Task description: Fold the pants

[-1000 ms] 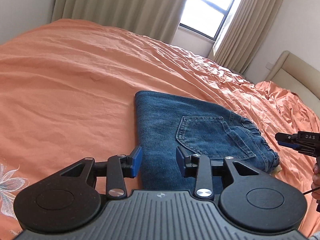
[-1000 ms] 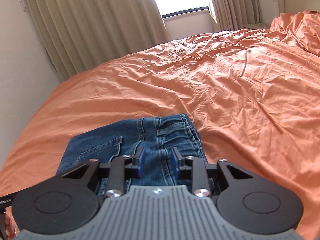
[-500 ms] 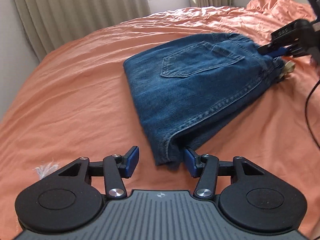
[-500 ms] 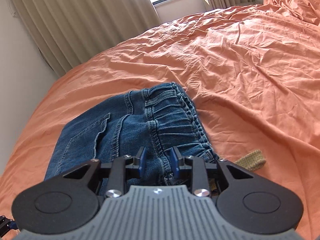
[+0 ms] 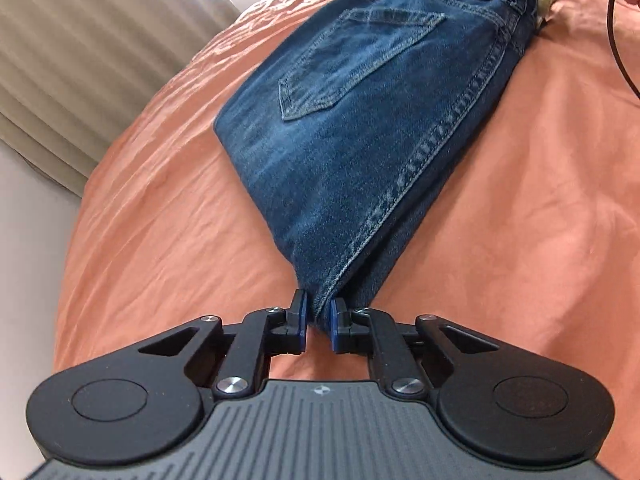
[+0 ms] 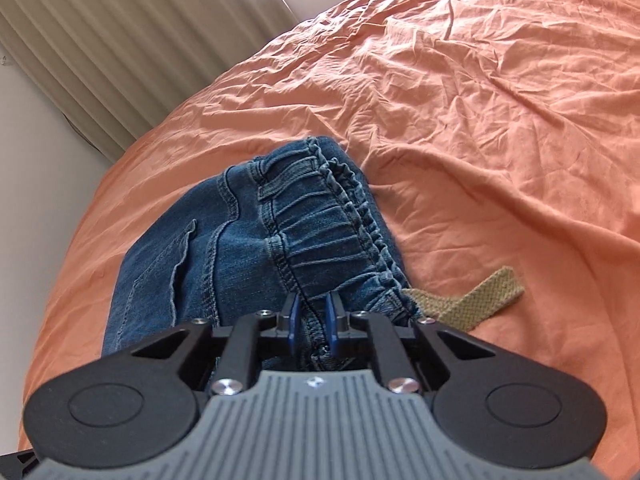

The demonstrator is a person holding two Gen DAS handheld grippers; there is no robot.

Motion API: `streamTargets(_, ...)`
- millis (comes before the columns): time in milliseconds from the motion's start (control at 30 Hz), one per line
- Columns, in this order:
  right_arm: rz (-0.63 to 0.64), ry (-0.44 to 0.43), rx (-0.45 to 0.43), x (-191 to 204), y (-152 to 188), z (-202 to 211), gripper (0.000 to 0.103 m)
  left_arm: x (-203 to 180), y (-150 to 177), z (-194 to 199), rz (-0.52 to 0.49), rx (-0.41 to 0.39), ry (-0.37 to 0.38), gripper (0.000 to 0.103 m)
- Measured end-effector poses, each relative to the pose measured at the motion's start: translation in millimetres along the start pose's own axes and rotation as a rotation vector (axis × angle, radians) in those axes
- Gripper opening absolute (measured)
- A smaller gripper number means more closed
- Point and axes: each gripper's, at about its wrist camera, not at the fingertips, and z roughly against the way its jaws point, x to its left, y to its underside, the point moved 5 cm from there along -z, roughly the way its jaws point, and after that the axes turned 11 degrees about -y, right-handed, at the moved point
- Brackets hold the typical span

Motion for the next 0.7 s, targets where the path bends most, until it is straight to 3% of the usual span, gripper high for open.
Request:
streamTargets(200,0.038,0.008,0.008,-2.2,5.9,-6.0,0.007,5.4,2.5,-7.2,0.132,0.058,0.047,0.011)
streamTargets(267,0.019,0.000,0.006,-4.4,5.9,-4.1,0.007,12.2,4.0,-4.2,0.219,0.084,0.078,0.011)
streamTargets(367,-0.027,-0.018,0.006,-8.8,6.7,2.6,0.007,13.3,9.2,0.8,0.267,0.101,0.095,0.011)
streamTargets(400,-0.043,-0.025,0.006,-10.4,7.1,5.8,0.007,13.9,11.8,0.8,0.275,0.129,0.112,0.003)
streamTargets(467,-0.081,-0.045,0.010,-13.3,9.4,15.2,0.008,18.3,17.9,6.1,0.308,0.157,0.131,0.003)
streamTargets(500,-0.106,-0.064,0.008,-14.4,10.6,20.8,0.012,23.6,20.2,11.2,0.336,0.158,0.132,0.004)
streamTargets(567,-0.174,-0.131,0.001,-14.9,11.7,34.4,0.030,37.6,23.4,22.6,0.416,0.153,0.157,0.010)
streamTargets(600,-0.195,-0.142,-0.009,-15.1,10.6,41.0,0.054,46.1,24.8,29.6,0.459,0.136,0.169,0.013)
streamTargets(633,-0.195,-0.137,-0.035,-14.5,7.9,49.6,0.068,54.2,24.7,35.4,0.501,0.120,0.179,0.013)
streamTargets(700,-0.170,-0.120,-0.082,-13.5,1.9,62.5,0.068,67.5,25.3,47.0,0.591,0.098,0.206,0.017)
